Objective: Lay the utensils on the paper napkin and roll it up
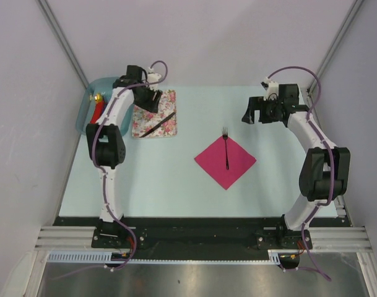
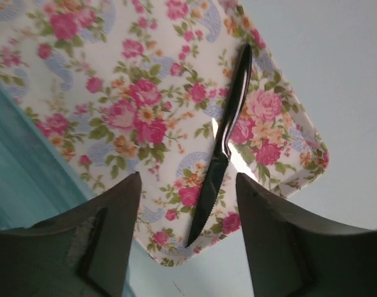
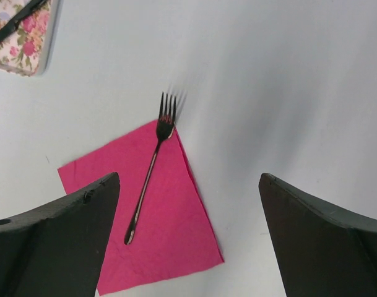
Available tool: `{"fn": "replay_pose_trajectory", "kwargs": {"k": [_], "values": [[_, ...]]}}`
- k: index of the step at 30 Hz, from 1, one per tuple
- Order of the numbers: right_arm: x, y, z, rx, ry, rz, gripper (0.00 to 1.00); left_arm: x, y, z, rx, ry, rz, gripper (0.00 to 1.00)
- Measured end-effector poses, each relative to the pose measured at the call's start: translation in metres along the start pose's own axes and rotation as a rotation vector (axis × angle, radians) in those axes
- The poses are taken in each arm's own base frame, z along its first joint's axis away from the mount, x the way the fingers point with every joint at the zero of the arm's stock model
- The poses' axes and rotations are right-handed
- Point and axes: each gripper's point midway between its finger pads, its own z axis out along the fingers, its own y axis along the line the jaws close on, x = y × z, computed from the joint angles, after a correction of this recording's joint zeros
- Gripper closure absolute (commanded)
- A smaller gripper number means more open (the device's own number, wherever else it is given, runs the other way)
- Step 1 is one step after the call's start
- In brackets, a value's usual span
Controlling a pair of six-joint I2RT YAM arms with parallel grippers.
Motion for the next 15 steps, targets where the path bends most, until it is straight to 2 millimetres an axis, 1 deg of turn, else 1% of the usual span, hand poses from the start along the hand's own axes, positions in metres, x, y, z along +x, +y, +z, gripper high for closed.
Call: {"fn": "replay_pose_trajectory", "kwargs": {"k": [1, 4, 6, 9, 11, 15], "values": [[0.004, -0.003, -0.002, 0.005, 0.009, 0.003, 0.0, 0.007, -0.004, 0.008, 0.003, 0.031, 0.021, 0.43], [0.016, -0.004, -0.006, 0.014, 0.034, 0.003, 0.0, 0.025, -0.023, 0.03, 0.029, 0.111, 0.096, 0.49], [0.021, -0.004, -0.009, 0.015, 0.042, 0.001, 0.0, 0.032, -0.035, 0.041, 0.049, 0.14, 0.132, 0.5], [0.025, -0.003, -0.011, 0.015, 0.05, 0.003, 0.0, 0.036, -0.049, 0.053, 0.069, 0.161, 0.167, 0.51], [0.027, -0.003, -0.01, 0.015, 0.052, 0.004, 0.0, 0.039, -0.054, 0.06, 0.077, 0.17, 0.18, 0.51], [0.027, -0.003, -0.01, 0.014, 0.052, 0.005, 0.0, 0.049, -0.051, 0.072, 0.075, 0.191, 0.177, 0.52]]}}
